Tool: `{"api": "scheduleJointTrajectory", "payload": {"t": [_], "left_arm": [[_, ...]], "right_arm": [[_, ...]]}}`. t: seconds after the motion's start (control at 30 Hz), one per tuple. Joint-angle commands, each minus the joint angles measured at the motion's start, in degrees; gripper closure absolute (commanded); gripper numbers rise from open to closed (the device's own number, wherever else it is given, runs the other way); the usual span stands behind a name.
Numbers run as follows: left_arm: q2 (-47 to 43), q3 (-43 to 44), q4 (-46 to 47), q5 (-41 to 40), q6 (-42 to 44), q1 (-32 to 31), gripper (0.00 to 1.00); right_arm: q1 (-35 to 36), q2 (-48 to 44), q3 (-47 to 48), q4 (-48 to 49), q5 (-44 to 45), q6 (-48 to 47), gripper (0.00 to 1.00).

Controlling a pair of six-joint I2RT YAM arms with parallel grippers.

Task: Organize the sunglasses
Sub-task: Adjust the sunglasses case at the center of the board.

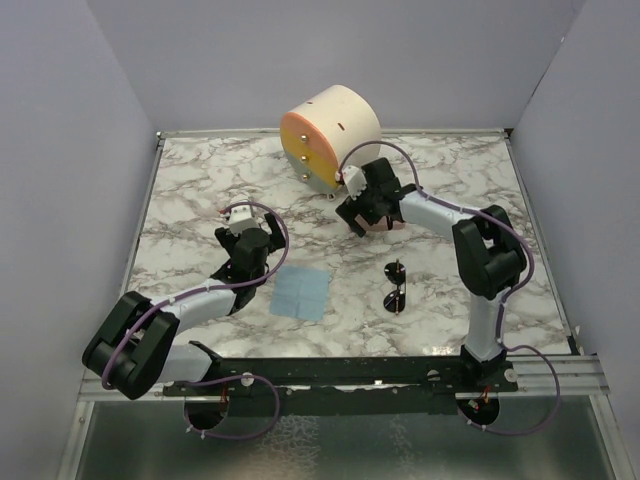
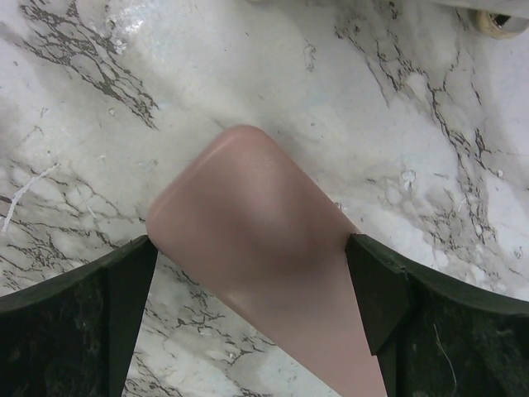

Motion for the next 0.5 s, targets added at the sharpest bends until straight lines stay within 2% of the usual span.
{"api": "scheduleJointTrajectory", "payload": {"t": [0.0, 0.2, 0.27, 0.37, 0.43, 0.47], "left_arm": [[0.48, 0.31, 1.35, -0.66, -0.19, 0.28, 0.01], [0.20, 0.05, 1.35, -0.31, -0.44, 0.28, 0.01], [-0.10, -0.13, 1.35, -0.29, -0.39, 0.28, 0.01], [0.07, -0.17, 1.35, -0.44, -0.43, 0.28, 0.01], [0.42, -0.03, 1.35, -0.47, -0.37, 0.28, 0.01], [0.60, 0.03, 1.35, -0.53, -0.37, 0.28, 0.01]], "right_arm": [[-1.84, -5.10, -3.58, 2.25, -0.21, 3.42, 0.01], [-5.80, -14.20, -8.14, 7.58, -0.78, 9.47, 0.01], [-6.92, -14.86, -8.27, 8.68, 0.19, 11.05, 0.08], [-7.10, -13.84, -7.62, 10.11, 1.89, 12.30, 0.30], [-7.13, -11.84, -6.35, 9.93, 3.34, 13.24, 0.52], [-7.20, -10.67, -5.74, 9.87, 3.69, 13.50, 0.59]]}}
